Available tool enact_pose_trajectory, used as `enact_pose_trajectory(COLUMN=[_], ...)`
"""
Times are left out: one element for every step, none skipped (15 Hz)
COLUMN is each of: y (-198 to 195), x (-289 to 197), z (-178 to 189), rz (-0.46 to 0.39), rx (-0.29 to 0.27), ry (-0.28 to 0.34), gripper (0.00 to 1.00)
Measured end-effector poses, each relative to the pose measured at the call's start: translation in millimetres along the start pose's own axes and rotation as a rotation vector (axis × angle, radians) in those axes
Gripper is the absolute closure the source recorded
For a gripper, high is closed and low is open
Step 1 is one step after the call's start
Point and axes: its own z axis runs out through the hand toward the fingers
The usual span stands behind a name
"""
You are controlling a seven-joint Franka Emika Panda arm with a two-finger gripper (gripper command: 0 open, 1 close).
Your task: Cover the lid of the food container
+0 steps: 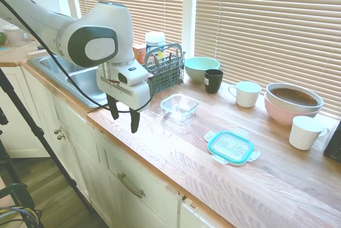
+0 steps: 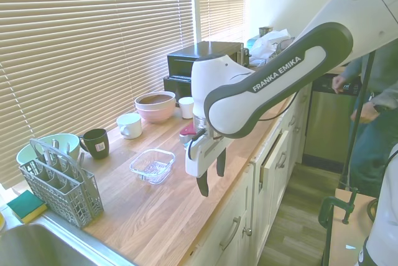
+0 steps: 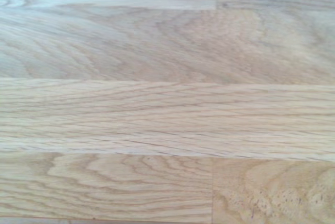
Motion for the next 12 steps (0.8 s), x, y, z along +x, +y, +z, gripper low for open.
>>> enact_pose_trajectory(y=[0,1,2,2,3,7,11,17,23,30,37,43], x=[0,1,2,3,6,11,17,24,31,40,50,61], z=[1,1,1,0,-2,-3,-5,-7,-8,-9,-10,-13], rz=[0.001,0.004,0.006,0.007,0.011,0.017,0.025,0.033,0.041,0.048,0.057,0.065], rx=[-0.001,-0.002,-0.002,0.000,0.002,0.005,0.008,0.012,0.018,0.024,0.029,0.037], ry=[-0.002,-0.004,-0.004,-0.003,-0.004,-0.006,-0.008,-0.010,-0.014,-0.016,-0.019,-0.022], gripper=[0.00,0.00,0.00,0.00,0.00,0.00,0.00,0.00,0.00,0.00,0.00,0.00])
